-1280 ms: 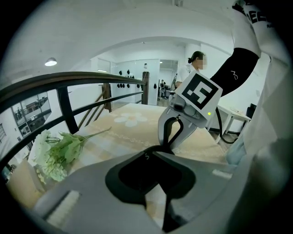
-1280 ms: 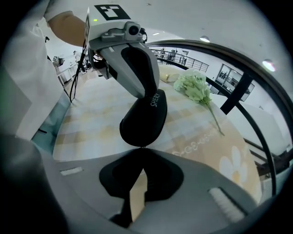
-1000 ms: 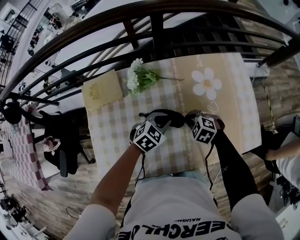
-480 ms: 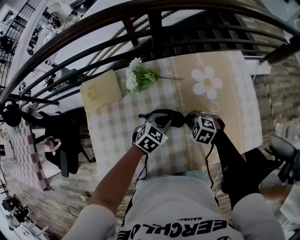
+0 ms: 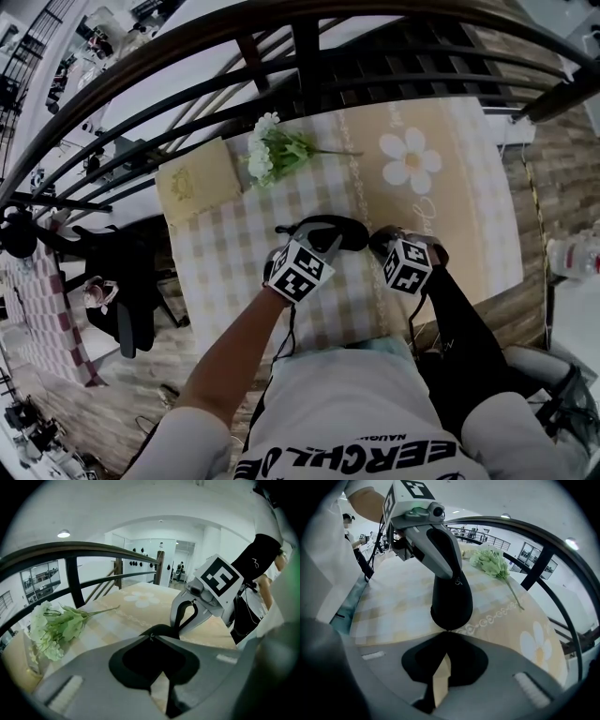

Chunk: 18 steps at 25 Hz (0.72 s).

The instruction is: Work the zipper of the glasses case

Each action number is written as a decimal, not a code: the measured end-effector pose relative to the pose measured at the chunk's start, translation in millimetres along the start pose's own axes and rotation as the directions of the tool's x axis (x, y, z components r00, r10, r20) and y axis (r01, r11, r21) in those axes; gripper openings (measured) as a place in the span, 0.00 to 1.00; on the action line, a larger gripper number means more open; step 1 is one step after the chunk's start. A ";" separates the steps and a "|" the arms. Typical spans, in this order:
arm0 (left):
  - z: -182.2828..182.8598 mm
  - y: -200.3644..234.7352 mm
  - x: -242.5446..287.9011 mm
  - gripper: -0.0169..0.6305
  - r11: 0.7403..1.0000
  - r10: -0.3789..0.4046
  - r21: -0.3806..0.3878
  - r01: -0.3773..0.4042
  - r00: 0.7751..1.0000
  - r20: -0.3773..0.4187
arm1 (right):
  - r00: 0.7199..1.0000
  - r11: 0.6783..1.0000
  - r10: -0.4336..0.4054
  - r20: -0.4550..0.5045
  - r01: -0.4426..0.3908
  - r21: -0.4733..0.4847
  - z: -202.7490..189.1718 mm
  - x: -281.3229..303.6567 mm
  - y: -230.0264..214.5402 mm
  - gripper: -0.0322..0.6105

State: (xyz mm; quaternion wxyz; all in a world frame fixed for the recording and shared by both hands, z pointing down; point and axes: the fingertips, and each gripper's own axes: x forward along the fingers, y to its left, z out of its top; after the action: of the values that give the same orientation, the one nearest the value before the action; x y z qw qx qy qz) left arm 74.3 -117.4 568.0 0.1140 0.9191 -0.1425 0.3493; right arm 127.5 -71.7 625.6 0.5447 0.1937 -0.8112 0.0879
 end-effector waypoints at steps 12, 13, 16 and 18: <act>-0.8 0.2 0.5 0.08 1.000 -0.003 0.007 0.003 1.000 0.012 | 1.000 0.993 -0.016 0.008 0.015 0.113 10.7 2.4 23.3 0.10; -0.7 0.4 0.5 0.08 1.000 -0.003 0.008 0.003 1.000 0.012 | 1.000 0.990 -0.022 0.007 0.020 0.138 11.8 2.5 23.8 0.10; -0.5 0.3 0.3 0.08 1.000 0.002 0.010 -0.002 1.000 0.011 | 0.999 0.972 -0.043 0.000 0.041 0.230 16.4 2.6 27.2 0.10; -0.3 -0.1 1.0 0.08 1.000 0.011 0.015 -0.011 1.000 0.010 | 0.998 0.953 -0.065 -0.016 0.066 0.294 19.7 2.9 29.4 0.10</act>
State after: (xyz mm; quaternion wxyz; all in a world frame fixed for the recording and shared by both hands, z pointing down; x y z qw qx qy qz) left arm 74.9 -117.4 568.9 0.1043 0.9209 -0.1452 0.3464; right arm 97.7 -52.6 622.6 0.5149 0.2992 -0.7804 0.1904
